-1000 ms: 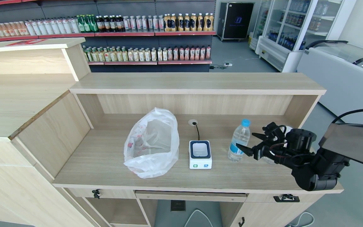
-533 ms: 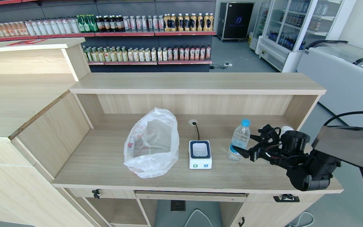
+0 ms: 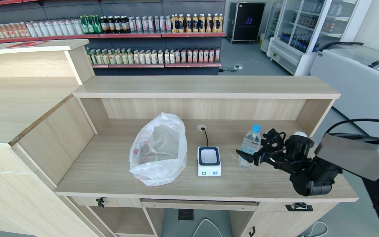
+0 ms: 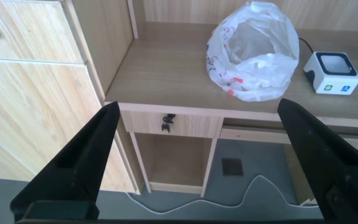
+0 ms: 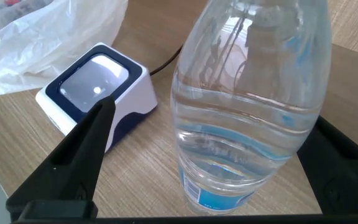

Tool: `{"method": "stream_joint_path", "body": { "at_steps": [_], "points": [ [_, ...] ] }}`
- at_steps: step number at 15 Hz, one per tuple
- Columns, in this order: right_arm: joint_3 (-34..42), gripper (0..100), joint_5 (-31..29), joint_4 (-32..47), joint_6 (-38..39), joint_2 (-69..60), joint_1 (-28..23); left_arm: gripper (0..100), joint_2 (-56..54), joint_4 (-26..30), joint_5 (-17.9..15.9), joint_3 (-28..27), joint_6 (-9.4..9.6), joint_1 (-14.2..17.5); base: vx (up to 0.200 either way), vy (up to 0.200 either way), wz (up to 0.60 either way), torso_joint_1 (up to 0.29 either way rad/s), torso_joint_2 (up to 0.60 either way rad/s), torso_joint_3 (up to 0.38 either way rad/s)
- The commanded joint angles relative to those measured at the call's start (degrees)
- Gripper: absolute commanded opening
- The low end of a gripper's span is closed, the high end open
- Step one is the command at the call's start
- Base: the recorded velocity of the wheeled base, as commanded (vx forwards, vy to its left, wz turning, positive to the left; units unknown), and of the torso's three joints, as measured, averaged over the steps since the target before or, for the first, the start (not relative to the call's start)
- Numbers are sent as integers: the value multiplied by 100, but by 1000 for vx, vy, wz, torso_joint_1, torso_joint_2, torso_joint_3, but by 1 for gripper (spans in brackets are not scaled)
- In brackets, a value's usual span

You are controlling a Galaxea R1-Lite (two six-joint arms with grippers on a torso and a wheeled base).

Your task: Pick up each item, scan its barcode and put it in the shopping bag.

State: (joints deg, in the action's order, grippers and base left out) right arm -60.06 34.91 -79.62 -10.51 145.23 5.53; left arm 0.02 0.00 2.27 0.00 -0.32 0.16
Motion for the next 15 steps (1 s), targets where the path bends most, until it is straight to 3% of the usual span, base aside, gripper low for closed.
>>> {"method": "stream_joint_path", "body": {
  "at_steps": [1, 15],
  "points": [
    [-137, 100, 7, 8, 23, 138, 35, 100, -2, 0, 2, 0, -3, 2, 0, 0, 0, 0, 0, 0],
    [-542, 100, 15, -10, 225, 454, 62, 100, -2, 0, 2, 0, -3, 2, 0, 0, 0, 0, 0, 0]
  ]
}}
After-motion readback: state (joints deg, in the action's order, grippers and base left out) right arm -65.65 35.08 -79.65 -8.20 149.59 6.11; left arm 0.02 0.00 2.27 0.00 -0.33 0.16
